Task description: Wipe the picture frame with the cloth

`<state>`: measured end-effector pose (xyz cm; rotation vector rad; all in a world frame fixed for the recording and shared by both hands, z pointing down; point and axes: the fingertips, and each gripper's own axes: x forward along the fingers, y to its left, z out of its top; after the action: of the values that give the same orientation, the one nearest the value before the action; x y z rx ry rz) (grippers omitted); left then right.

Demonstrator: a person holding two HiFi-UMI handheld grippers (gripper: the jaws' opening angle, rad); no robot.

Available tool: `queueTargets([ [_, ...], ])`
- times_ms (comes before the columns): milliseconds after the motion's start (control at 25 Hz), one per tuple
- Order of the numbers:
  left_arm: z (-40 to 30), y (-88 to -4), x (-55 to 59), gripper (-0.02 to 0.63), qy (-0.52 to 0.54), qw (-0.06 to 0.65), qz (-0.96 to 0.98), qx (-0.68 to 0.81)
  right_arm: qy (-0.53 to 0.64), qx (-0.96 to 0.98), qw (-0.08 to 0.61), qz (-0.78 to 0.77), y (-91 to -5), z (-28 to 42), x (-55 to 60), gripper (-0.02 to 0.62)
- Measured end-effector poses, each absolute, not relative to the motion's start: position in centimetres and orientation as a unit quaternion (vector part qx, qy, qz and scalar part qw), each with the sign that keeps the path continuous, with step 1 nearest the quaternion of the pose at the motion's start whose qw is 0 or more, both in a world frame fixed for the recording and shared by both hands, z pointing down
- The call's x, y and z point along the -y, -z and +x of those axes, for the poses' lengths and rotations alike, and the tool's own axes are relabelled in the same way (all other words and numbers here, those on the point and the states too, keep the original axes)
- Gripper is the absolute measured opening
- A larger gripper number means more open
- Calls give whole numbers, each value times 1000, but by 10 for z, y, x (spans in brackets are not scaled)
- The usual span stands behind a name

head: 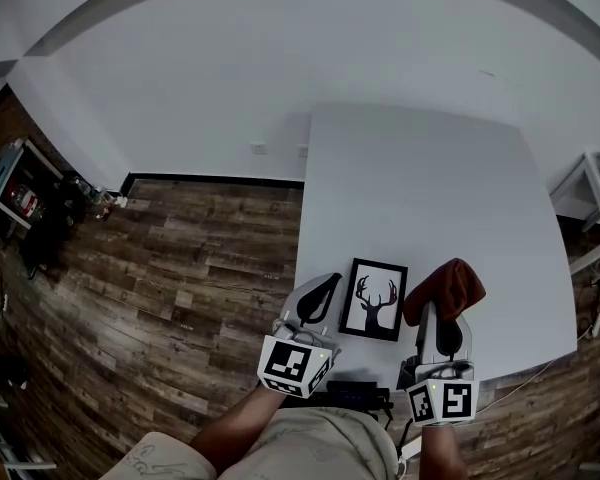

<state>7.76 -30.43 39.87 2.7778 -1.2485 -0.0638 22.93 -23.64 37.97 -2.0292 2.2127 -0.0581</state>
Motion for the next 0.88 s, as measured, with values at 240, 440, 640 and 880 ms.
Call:
queueTargets([
  [240, 64, -380, 292, 0, 53, 9, 904, 425, 26, -707, 79, -702, -387, 240, 223, 61],
  [440, 52, -376, 288, 0, 71, 1, 893, 445, 34, -695, 71, -714, -399, 251, 219, 60],
  [640, 46, -378, 291, 0, 72, 7, 888, 454, 36, -697, 65, -713, -402, 250, 217, 58],
  [880, 51, -386, 293, 0, 58, 15, 892, 448, 29, -702, 56, -710, -401, 245, 222, 58],
])
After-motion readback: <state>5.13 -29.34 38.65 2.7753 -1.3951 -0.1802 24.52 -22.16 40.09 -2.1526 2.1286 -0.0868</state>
